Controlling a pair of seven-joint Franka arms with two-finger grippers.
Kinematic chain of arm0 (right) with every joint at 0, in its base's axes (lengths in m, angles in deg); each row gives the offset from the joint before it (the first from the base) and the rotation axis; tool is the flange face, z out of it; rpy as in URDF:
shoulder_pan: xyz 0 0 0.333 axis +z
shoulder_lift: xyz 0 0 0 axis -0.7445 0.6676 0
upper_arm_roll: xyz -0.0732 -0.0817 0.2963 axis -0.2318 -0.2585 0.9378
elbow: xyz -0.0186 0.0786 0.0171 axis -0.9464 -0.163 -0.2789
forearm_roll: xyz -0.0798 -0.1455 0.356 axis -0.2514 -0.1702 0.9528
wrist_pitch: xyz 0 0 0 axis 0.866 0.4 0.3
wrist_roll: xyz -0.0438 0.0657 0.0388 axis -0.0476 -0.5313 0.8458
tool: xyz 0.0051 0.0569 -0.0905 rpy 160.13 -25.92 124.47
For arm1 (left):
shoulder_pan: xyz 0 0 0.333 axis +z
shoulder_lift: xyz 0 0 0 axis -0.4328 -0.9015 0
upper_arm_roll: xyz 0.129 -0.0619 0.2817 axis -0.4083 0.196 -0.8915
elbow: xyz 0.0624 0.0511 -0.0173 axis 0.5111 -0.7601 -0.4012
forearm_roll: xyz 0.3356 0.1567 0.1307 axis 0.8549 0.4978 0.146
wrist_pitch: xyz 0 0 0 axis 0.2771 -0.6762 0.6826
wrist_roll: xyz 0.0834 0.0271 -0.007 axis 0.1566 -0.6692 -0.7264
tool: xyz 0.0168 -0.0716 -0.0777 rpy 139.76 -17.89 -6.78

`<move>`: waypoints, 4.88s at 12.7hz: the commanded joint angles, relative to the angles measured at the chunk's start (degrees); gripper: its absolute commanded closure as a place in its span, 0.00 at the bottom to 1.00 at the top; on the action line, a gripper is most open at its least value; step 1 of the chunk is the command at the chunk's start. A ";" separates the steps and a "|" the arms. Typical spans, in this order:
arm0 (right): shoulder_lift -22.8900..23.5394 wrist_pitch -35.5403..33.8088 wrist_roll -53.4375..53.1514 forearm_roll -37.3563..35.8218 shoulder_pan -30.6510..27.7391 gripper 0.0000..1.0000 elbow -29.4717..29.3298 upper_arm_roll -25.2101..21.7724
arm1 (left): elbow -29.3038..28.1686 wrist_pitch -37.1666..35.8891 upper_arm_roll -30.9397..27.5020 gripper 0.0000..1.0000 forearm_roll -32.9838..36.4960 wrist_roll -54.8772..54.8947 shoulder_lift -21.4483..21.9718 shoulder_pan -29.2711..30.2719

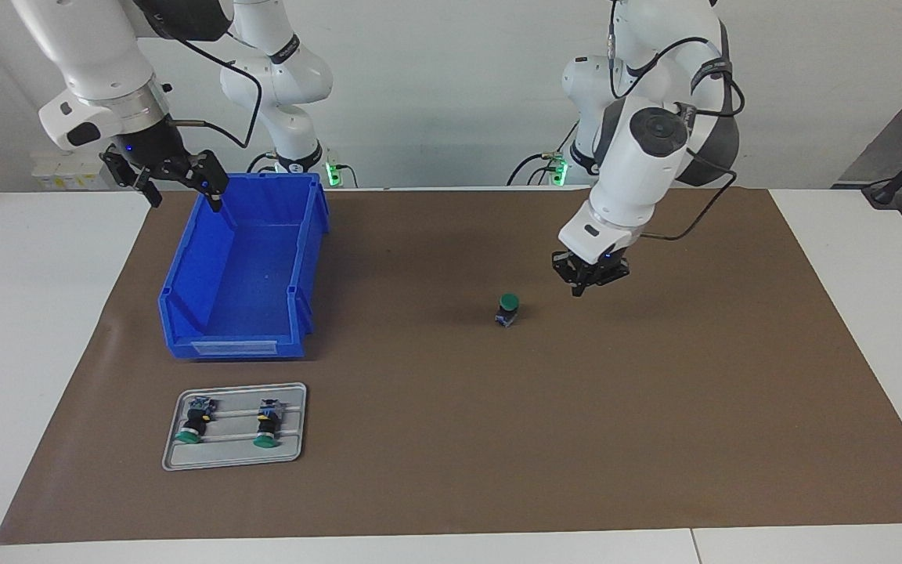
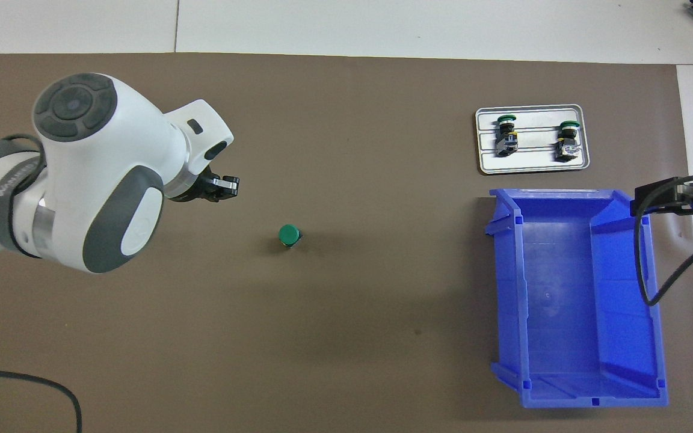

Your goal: Place and press button with both arms

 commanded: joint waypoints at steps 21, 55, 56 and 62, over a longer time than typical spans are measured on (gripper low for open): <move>1.90 15.00 -20.34 1.20 18.13 0.00 7.50 0.55 | -1.55 -9.98 0.42 0.00 0.33 11.93 14.85 13.73; 38.30 43.78 -35.21 0.06 40.74 1.00 -5.84 1.26 | -1.47 -10.07 0.33 0.00 0.33 11.84 14.85 15.84; 38.30 43.69 -35.48 -0.03 40.74 1.00 -6.37 1.17 | -1.47 -10.07 0.33 0.00 0.33 11.93 14.85 15.84; 28.48 36.06 -32.77 -9.23 33.91 1.00 -5.06 -2.43 | -1.47 -10.07 0.33 0.00 0.33 11.93 14.85 15.84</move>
